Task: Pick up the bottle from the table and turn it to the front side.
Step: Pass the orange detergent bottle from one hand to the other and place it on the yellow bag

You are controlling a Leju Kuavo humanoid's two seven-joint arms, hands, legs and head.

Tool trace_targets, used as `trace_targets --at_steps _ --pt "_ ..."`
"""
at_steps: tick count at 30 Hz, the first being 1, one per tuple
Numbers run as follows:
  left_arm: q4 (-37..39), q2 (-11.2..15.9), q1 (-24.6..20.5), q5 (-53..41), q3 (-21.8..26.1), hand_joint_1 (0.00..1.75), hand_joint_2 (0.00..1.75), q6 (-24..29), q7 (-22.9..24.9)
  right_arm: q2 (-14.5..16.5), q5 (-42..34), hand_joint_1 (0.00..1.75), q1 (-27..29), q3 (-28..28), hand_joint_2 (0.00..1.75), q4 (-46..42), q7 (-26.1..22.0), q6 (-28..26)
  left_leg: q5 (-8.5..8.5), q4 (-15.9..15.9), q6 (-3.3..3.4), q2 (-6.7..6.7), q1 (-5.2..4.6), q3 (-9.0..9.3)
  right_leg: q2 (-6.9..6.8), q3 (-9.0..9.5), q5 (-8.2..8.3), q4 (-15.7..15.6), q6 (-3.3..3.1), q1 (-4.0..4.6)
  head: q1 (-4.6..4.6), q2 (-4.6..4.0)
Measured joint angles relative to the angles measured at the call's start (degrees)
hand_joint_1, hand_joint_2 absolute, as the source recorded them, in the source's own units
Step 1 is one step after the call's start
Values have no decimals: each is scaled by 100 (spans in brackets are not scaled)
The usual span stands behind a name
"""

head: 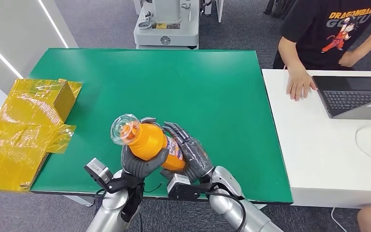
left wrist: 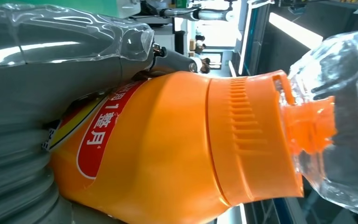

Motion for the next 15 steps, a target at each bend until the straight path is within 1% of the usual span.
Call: trace_targets --at_steps 15 --pt "-9 1 -36 -34 0 175 175 64 -2 -150 -94 0 608 0 175 -646 163 -351 0 0 0 0 0 0 1 0 0 -1 0 0 0 0"
